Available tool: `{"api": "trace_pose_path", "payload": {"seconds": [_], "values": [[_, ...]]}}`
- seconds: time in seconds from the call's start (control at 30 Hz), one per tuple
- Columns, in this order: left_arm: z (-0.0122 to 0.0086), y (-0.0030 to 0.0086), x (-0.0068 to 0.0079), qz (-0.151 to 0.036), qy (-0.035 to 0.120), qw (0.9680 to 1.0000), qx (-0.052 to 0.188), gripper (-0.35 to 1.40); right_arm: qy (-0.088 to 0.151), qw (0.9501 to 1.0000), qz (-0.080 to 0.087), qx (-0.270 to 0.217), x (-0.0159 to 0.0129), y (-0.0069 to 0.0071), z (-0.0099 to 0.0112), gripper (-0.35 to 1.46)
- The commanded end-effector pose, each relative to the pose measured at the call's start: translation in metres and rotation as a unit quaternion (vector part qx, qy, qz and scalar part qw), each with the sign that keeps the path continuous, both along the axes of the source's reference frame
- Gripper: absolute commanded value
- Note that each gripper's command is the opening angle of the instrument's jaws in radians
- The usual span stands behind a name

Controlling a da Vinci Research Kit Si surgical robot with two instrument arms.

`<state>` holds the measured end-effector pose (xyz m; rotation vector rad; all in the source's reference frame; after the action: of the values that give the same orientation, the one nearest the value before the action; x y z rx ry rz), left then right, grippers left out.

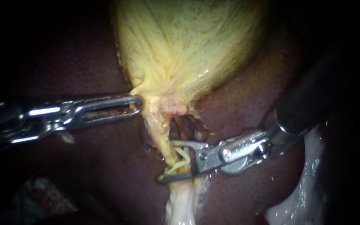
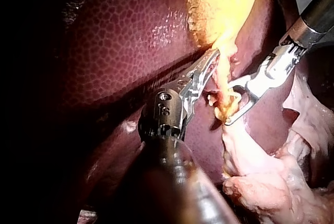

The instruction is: Clipping first clip left tube

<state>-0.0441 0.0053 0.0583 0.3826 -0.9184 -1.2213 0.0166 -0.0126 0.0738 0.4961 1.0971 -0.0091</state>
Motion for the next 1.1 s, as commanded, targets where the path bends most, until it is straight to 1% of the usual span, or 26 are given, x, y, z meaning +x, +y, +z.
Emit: {"api": "trace_pose_path", "payload": {"seconds": [0.03,0.1,0.2,0.43,0.47,0.53,0.57,0.6,0.7,1.1], "values": [[0.0002,0.0000,-0.0002,0.001,0.001,1.0000,-0.002,-0.35,0.001,1.0000,-0.002,0.004,0.0002,-0.0001,0.0000,0.53],[0.0002,0.0000,-0.0003,0.001,0.002,1.0000,-0.002,-0.35,0.004,0.9999,-0.009,0.004,0.0007,-0.0003,0.0002,0.53],[0.0002,0.0000,-0.0004,0.001,0.002,1.0000,-0.002,-0.35,0.004,0.9999,-0.010,0.002,0.0011,-0.0005,0.0003,0.52],[0.0002,0.0001,-0.0005,-0.001,0.003,1.0000,-0.003,-0.35,0.000,1.0000,-0.006,0.002,0.0010,-0.0003,0.0005,0.46],[0.0003,0.0001,-0.0006,-0.001,0.003,1.0000,-0.003,-0.35,-0.001,1.0000,-0.004,0.003,0.0009,-0.0003,0.0005,0.38],[0.0003,0.0000,-0.0007,-0.001,0.003,1.0000,-0.003,-0.35,-0.015,0.9997,0.002,0.020,0.0005,-0.0002,0.0004,0.01],[0.0003,0.0000,-0.0007,-0.001,0.003,1.0000,-0.003,-0.35,-0.030,0.9990,0.007,0.032,0.0003,0.0000,0.0003,-0.24],[0.0003,0.0000,-0.0007,-0.001,0.003,1.0000,-0.003,-0.35,-0.043,0.9981,0.011,0.043,0.0002,0.0001,0.0003,-0.35],[0.0003,0.0000,-0.0007,-0.001,0.003,1.0000,-0.003,-0.35,-0.059,0.9965,0.015,0.057,0.0000,0.0006,0.0002,-0.35],[0.0003,0.0000,-0.0007,-0.001,0.003,1.0000,-0.003,-0.35,-0.061,0.9962,0.017,0.061,-0.0001,0.0004,0.0005,-0.35]]}}
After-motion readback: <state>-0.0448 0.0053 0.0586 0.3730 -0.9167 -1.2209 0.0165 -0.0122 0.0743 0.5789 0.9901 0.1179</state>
